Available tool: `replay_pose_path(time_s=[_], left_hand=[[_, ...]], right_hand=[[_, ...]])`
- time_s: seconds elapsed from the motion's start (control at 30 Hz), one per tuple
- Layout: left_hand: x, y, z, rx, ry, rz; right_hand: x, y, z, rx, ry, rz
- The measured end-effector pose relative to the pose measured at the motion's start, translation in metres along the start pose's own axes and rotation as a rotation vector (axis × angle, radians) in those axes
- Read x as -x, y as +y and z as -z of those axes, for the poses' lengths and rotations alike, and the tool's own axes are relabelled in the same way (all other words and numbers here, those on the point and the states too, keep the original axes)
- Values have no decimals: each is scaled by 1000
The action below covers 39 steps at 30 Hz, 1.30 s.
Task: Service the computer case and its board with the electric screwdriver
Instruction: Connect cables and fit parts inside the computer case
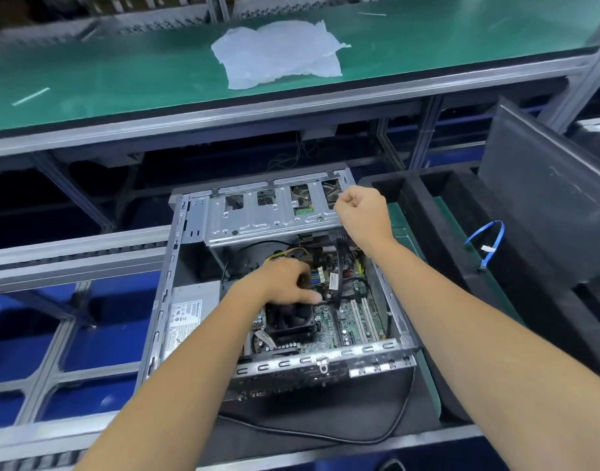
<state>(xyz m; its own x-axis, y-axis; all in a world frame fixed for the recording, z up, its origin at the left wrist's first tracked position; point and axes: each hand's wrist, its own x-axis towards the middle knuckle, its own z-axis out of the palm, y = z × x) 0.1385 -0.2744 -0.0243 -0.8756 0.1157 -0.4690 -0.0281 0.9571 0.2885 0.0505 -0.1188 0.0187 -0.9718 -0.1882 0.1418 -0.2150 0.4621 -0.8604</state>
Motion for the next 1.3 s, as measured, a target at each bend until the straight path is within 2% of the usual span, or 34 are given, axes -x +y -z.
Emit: replay_pose_path(time_s=[0.07, 0.13, 0.3, 0.43, 0.5, 0.57, 0.73, 0.87, 1.03, 1.17, 1.3], left_hand=[[6, 0, -4, 55, -174, 16], [9, 2, -8, 22, -254, 25], [11, 11, -7, -93, -178, -47], [15, 13, -5, -122, -179, -67], [19, 16, 1, -73, -68, -137], [20, 19, 9, 94, -9, -217], [19, 36, 4, 179, -314, -302], [15, 34, -6, 289, -462, -322], [8, 35, -6, 456, -565, -385], [7, 35, -5, 435, -735, -495], [10, 36, -7, 427, -720, -545]], right_hand=[[0, -1, 0, 9, -5, -1], [0, -1, 0, 15, -6, 3], [1, -1, -1, 28, -7, 21], [1, 0, -1, 17, 5, 30], [1, 1, -2, 12, 0, 41], [1, 1, -4, 36, -23, 54], [-16, -5, -9, 14, 1, 43], [-35, -7, -12, 195, -95, 166], [-47, -4, -29, 237, -129, 226], [-51, 4, -35, 238, -108, 224], [-52, 5, -35, 283, -128, 284]])
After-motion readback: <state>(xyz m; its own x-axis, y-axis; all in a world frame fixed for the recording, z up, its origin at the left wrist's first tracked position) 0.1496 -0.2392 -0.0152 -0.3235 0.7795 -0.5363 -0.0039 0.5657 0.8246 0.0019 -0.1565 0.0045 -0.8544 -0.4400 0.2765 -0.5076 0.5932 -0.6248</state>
